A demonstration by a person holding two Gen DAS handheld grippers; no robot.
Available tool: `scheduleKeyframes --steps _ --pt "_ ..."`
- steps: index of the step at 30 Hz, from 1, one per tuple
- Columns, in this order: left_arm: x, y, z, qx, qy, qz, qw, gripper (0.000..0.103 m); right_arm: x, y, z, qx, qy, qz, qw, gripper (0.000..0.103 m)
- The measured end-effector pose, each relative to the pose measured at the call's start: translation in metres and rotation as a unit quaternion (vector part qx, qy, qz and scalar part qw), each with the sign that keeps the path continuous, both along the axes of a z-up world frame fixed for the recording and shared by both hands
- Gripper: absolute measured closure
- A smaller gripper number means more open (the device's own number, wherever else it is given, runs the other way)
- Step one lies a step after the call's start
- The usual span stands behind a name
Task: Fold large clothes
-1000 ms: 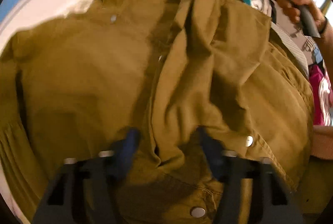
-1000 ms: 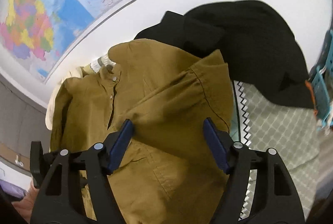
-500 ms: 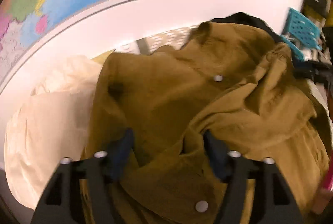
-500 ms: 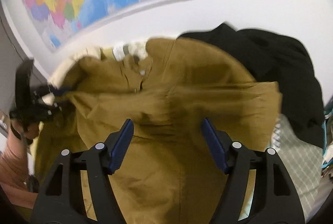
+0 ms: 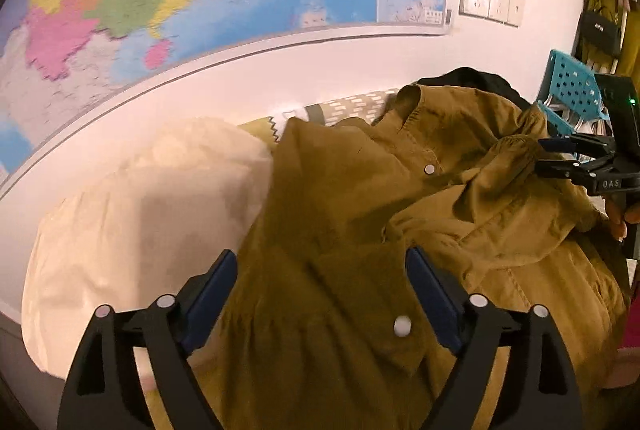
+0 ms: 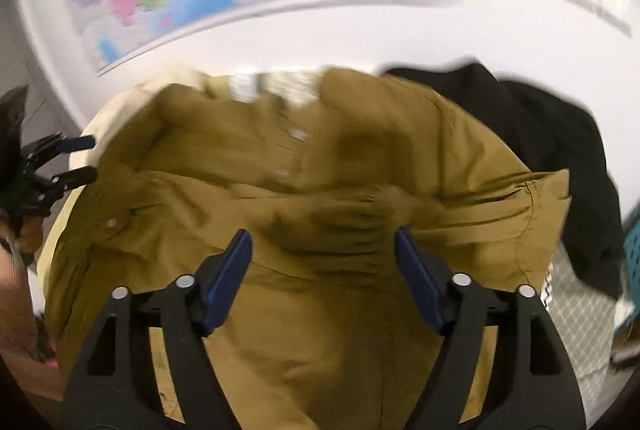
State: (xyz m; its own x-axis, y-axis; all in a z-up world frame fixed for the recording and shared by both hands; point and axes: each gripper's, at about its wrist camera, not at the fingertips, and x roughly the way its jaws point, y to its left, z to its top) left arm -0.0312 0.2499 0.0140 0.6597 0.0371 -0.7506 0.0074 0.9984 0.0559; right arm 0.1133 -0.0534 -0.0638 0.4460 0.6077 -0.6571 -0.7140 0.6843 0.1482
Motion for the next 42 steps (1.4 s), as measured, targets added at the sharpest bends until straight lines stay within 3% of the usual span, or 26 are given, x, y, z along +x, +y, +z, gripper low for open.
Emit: scheduleKeyframes --steps 4,9,11,14,17,19,20,22,25,26,27,29,31,33,35,36,39,42 --pt "-0.026 0.004 -0.009 0.015 0.011 0.012 0.9998 0.017 -0.017 0.020 0.001 -0.057 -0.063 -0.011 0.996 0.019" --pt "-0.062 0.002 -0.030 0.012 0.028 0.003 0.9995 0.017 -0.004 -0.008 -0.002 -0.039 -0.009 -0.056 0.998 0.024" --pt "-0.071 0.002 -0.038 0.013 0.035 -0.002 0.9993 0.017 -0.021 -0.015 0.010 -0.014 -0.018 -0.033 0.999 0.025" --pt "-0.079 -0.001 -0.050 0.006 0.043 -0.012 0.9990 0.018 -0.057 -0.008 0.029 0.026 -0.038 0.048 0.998 0.020" --pt "-0.082 0.001 -0.056 0.009 0.046 -0.010 0.9988 0.034 -0.073 0.035 0.021 0.035 -0.021 0.127 0.991 0.022" --pt "-0.086 0.006 -0.054 0.007 0.042 -0.006 0.9991 0.052 -0.077 0.068 0.007 0.010 -0.023 0.149 0.989 0.024" --pt "-0.088 0.009 -0.051 0.008 0.036 -0.001 0.9993 0.058 -0.077 0.092 -0.005 -0.004 -0.011 0.168 0.986 0.029" --pt "-0.093 0.016 -0.043 0.014 0.027 0.019 0.9994 0.084 -0.075 0.118 -0.020 -0.014 0.005 0.187 0.982 0.032" --pt "-0.097 0.039 -0.026 0.012 0.011 0.059 0.9981 0.091 -0.074 0.155 -0.038 -0.041 0.003 0.199 0.979 0.040" --pt "-0.097 0.049 -0.019 0.010 0.004 0.076 0.9971 0.092 -0.072 0.166 -0.041 -0.047 -0.002 0.197 0.979 0.052" --pt "-0.096 0.057 -0.013 0.007 -0.002 0.089 0.9960 0.093 -0.069 0.171 -0.041 -0.051 -0.007 0.190 0.980 0.074" --pt "-0.097 0.085 0.006 -0.016 -0.030 0.128 0.9912 0.095 -0.053 0.181 -0.037 -0.045 0.015 0.166 0.985 0.097" --pt "-0.097 0.107 0.019 -0.036 -0.044 0.146 0.9877 0.093 -0.037 0.177 -0.025 -0.011 0.017 0.140 0.990 0.094" --pt "-0.097 0.119 0.024 -0.046 -0.049 0.149 0.9866 0.089 -0.025 0.181 -0.025 0.003 0.053 0.143 0.988 0.093" --pt "-0.097 0.121 0.021 -0.046 -0.041 0.142 0.9879 0.070 -0.026 0.188 -0.032 -0.020 0.045 0.145 0.988 0.092" --pt "-0.100 0.120 0.020 -0.045 -0.043 0.137 0.9886 0.062 -0.027 0.191 -0.034 -0.031 0.039 0.146 0.988 0.086" --pt "-0.114 0.111 0.010 -0.038 -0.041 0.100 0.9934 0.037 -0.023 0.189 -0.037 -0.023 0.040 0.139 0.989 0.083" --pt "-0.129 0.101 0.002 -0.035 -0.043 0.074 0.9957 0.029 -0.013 0.187 -0.035 -0.024 0.038 0.124 0.991 0.081"
